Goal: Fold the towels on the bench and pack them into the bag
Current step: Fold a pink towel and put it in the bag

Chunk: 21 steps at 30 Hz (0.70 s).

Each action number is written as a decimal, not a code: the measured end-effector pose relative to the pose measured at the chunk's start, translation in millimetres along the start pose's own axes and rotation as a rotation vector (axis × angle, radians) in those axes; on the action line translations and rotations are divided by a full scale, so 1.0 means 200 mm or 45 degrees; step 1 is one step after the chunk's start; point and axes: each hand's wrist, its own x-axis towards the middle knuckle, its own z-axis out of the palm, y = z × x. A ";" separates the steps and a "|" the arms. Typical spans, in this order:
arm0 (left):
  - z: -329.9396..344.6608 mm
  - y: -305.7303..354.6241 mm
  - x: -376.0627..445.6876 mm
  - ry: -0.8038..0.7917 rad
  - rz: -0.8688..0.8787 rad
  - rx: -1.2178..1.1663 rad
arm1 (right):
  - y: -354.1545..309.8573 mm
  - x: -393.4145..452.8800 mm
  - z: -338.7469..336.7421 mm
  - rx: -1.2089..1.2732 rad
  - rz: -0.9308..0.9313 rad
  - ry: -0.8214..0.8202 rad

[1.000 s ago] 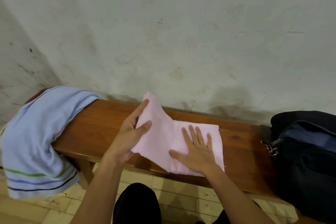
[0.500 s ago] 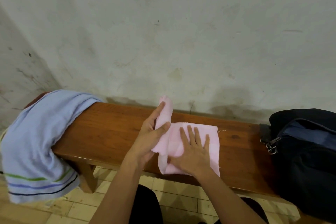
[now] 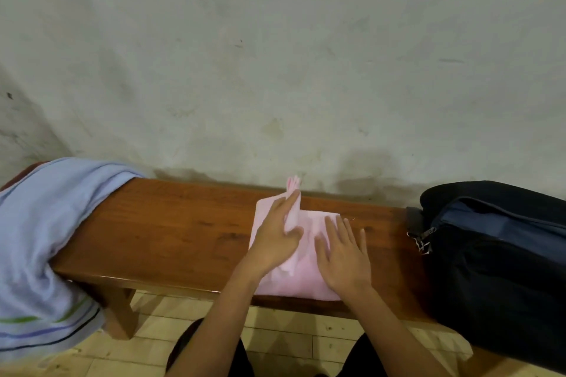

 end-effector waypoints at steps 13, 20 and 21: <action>0.37 -0.03 0.07 -0.119 -0.143 0.457 | 0.10 -0.03 0.07 -0.106 0.089 -0.116; 0.45 -0.08 0.06 -0.197 -0.088 0.482 | 0.12 -0.05 0.07 -0.177 0.043 -0.152; 0.44 -0.08 0.05 -0.224 -0.068 0.467 | 0.12 -0.05 0.06 -0.201 0.033 -0.175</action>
